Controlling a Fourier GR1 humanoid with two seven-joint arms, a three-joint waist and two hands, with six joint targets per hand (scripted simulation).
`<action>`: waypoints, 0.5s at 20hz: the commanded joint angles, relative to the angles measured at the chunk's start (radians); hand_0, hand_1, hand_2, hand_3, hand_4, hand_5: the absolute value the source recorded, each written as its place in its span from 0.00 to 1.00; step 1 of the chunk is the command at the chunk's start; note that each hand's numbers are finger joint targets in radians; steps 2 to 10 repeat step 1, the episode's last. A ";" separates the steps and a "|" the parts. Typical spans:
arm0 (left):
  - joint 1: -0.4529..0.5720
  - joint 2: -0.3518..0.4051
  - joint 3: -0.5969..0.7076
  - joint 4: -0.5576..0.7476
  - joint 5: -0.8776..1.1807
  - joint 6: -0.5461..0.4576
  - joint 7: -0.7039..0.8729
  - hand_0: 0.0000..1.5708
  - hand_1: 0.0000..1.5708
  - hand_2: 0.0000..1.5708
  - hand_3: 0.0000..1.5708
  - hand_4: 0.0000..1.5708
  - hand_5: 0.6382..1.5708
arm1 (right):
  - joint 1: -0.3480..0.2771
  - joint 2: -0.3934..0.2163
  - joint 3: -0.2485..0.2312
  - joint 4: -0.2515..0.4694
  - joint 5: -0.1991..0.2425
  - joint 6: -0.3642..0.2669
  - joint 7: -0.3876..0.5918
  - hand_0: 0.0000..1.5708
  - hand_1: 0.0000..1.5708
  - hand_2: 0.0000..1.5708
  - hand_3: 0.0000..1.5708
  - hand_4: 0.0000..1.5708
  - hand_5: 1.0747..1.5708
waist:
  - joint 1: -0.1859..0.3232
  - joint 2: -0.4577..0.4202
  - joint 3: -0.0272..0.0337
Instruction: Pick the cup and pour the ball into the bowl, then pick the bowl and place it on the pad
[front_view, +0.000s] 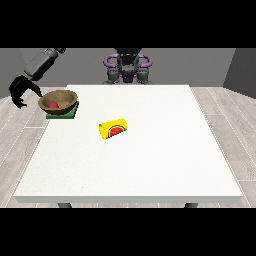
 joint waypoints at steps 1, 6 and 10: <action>0.031 -0.034 -0.023 -0.006 -0.016 0.021 -0.003 0.00 0.00 0.00 0.00 0.00 0.94 | -0.047 -0.053 -0.014 -0.002 -0.023 0.037 0.082 0.09 0.09 0.18 0.24 0.00 0.79 | 0.000 -0.055 -0.0003; 0.031 -0.034 -0.023 -0.006 -0.016 0.021 -0.003 0.00 0.00 0.00 0.00 0.00 0.94 | -0.047 -0.053 -0.014 -0.002 -0.023 0.037 0.082 0.09 0.09 0.18 0.24 0.00 0.79 | 0.000 -0.055 -0.0003; 0.031 -0.034 -0.023 -0.006 -0.016 0.021 -0.003 0.00 0.00 0.00 0.00 0.00 0.94 | -0.047 -0.053 -0.014 -0.002 -0.023 0.037 0.082 0.09 0.09 0.18 0.24 0.00 0.79 | 0.000 -0.055 -0.0003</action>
